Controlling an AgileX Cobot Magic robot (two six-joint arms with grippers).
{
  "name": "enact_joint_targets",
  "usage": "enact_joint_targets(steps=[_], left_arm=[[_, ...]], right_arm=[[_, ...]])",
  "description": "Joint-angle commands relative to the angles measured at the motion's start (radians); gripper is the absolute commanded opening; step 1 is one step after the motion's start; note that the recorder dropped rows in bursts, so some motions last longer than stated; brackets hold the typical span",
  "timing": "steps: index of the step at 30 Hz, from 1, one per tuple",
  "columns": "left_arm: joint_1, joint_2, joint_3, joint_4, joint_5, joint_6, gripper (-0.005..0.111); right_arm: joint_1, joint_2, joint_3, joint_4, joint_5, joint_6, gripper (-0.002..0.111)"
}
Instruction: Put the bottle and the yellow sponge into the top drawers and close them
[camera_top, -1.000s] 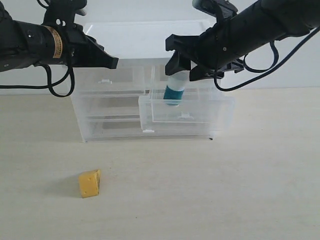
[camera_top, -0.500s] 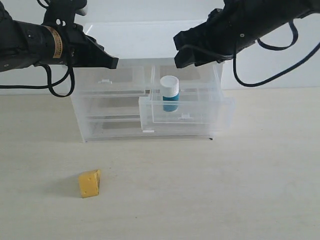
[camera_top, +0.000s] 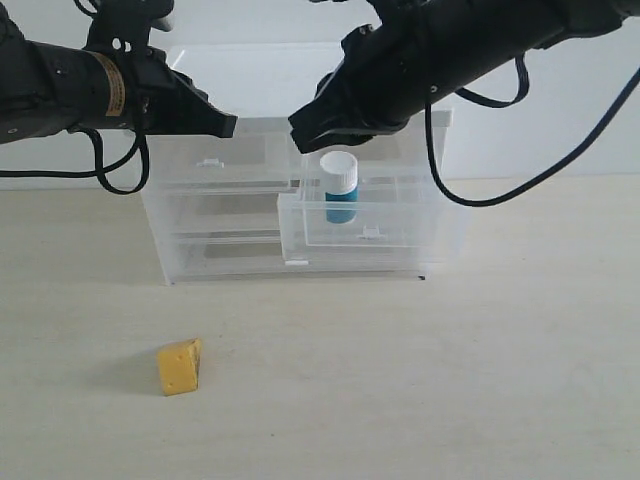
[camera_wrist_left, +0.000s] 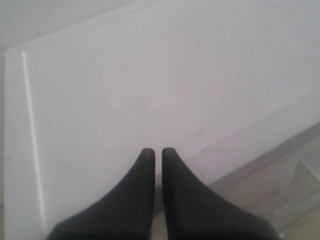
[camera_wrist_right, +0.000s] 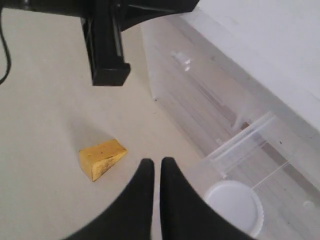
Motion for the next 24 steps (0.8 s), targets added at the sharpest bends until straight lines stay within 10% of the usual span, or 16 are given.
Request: enact_joint_targets(steps=[1,24], left_arm=[[-0.005,0.001,-0.006,-0.002,0.004,-0.008,0.004],[-0.005,0.001,-0.004,-0.002,0.015,-0.008,0.004]], right_arm=[[0.001,0.054,-0.004,0.005,-0.066,-0.019,0.0],[-0.119,0.041,-0.004,-0.17,-0.026,0.103,0.0]])
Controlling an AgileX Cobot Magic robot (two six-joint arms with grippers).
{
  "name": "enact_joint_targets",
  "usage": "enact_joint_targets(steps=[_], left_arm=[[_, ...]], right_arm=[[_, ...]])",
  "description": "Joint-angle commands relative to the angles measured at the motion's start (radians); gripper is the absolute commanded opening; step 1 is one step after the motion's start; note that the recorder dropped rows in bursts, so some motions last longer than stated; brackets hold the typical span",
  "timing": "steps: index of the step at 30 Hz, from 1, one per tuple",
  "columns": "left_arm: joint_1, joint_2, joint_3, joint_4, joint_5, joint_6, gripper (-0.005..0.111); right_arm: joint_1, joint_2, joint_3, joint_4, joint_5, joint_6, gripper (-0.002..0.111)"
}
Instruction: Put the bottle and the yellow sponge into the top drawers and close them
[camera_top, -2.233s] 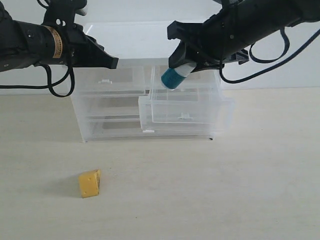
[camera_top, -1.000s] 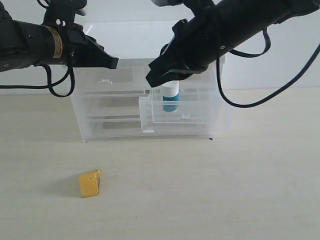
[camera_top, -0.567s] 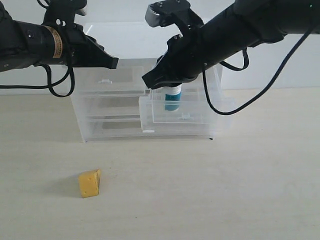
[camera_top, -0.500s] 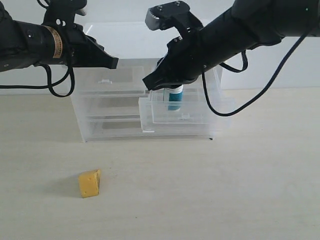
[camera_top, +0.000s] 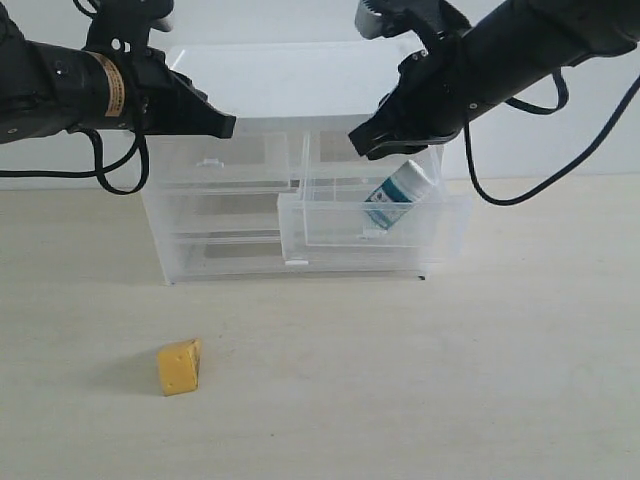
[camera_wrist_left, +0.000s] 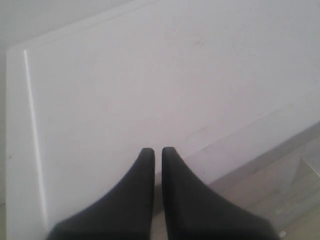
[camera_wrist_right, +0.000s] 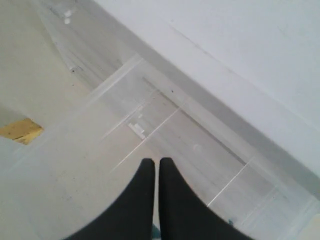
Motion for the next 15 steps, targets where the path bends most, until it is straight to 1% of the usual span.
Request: enact_joint_targets(steps=[1,5,8,11,15], left_arm=[[-0.005,0.001,-0.004,-0.002,0.007,-0.008,0.004],[-0.005,0.001,-0.004,0.0,0.007,-0.008,0.004],[-0.005,0.001,-0.004,0.0,0.007,-0.008,0.004],[-0.005,0.001,-0.004,0.0,0.007,-0.008,0.004],[-0.005,0.001,-0.004,0.0,0.007,-0.008,0.004]], right_arm=[[-0.013,-0.024,-0.004,-0.002,0.032,0.006,0.0],[-0.013,-0.058,-0.004,-0.002,0.061,0.013,0.0],[-0.013,-0.086,-0.004,-0.008,0.126,0.01,0.0],[-0.013,-0.117,-0.004,-0.064,0.151,0.034,0.0],[-0.013,-0.126,-0.004,-0.182,0.197,0.083,0.0]])
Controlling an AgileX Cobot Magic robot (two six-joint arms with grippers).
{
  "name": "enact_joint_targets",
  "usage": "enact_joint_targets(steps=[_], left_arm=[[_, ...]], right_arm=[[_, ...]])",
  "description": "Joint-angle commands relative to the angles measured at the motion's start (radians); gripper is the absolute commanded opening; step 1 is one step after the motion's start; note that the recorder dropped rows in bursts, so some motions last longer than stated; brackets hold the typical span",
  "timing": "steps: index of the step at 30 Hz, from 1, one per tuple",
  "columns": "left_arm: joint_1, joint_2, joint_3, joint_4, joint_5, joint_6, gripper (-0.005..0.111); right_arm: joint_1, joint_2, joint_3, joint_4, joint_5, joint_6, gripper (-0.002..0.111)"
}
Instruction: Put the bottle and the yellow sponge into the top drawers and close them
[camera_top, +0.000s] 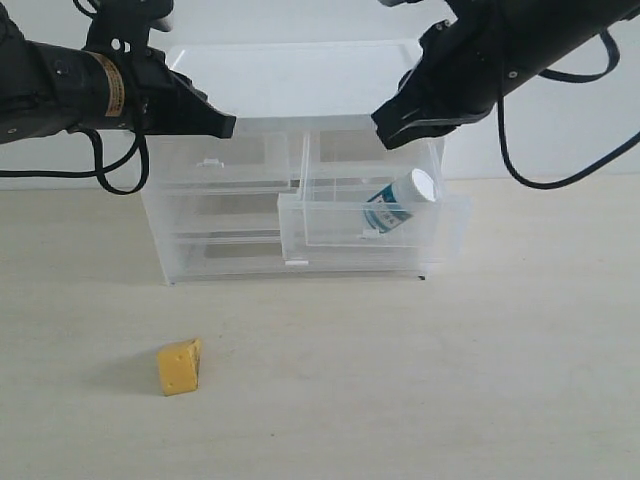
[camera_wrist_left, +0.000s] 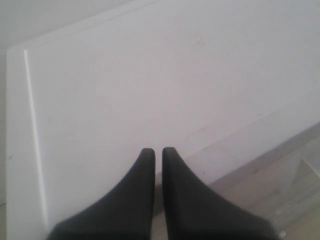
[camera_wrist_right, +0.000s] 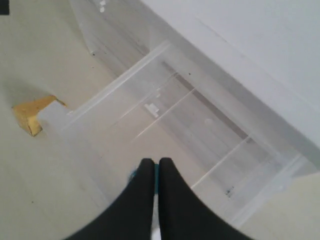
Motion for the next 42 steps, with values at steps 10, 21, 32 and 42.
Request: enact_joint_targets(steps=[10,21,32,42], left_arm=[[-0.005,0.001,-0.004,0.001,0.012,-0.008,0.004],[-0.005,0.001,-0.004,0.001,0.012,-0.008,0.004],[-0.005,0.001,-0.004,0.001,0.012,-0.008,0.004],[-0.005,0.001,-0.004,0.001,0.012,-0.008,0.004]], right_arm=[[-0.006,0.023,-0.004,-0.173,0.079,0.085,0.0],[-0.006,0.075,-0.004,-0.112,0.029,0.093,0.0],[-0.006,0.052,-0.004,-0.116,-0.051,0.093,0.0],[-0.006,-0.04,-0.004,-0.107,0.228,0.07,0.0]])
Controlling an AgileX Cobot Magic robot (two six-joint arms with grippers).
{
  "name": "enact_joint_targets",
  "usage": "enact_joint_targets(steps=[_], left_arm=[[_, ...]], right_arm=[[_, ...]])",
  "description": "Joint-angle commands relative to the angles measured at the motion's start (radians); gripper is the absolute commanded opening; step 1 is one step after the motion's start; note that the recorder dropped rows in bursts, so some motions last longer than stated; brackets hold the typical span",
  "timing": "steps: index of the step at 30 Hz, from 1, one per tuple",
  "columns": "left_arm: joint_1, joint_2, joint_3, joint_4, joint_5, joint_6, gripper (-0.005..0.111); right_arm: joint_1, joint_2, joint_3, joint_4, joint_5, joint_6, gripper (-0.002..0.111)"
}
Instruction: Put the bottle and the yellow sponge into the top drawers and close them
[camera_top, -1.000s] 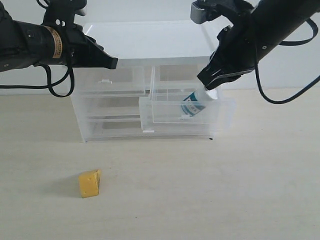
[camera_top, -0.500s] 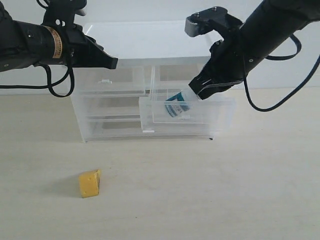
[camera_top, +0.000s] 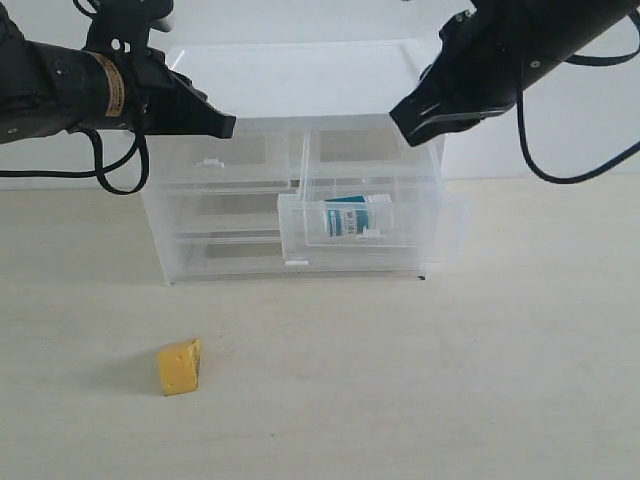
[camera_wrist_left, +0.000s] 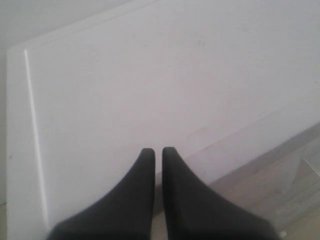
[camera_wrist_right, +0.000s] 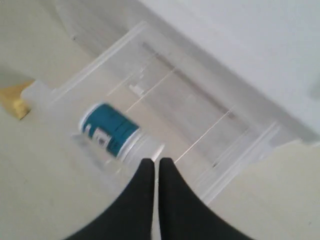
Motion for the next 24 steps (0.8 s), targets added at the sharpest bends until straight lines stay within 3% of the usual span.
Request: enact_joint_targets(steps=[1,5,11,16,24], left_arm=[[-0.005,0.001,-0.004,0.001,0.012,-0.008,0.004],[-0.005,0.001,-0.004,0.001,0.017,-0.008,0.004],[-0.005,0.001,-0.004,0.001,0.029,-0.008,0.004],[-0.005,0.001,0.004,0.001,0.029,-0.008,0.004],[-0.005,0.001,0.008,0.001,0.029,-0.008,0.004]], right_arm=[[-0.006,-0.006,-0.002,0.017,0.227,-0.055,0.0],[0.005,-0.006,-0.002,0.102,0.362,-0.106,0.0],[0.101,-0.006,-0.002,0.077,0.365,-0.068,0.0],[0.161,0.004,-0.002,-0.077,0.34,0.116,0.0],[0.203,0.072,-0.002,-0.146,0.257,0.284,0.0]])
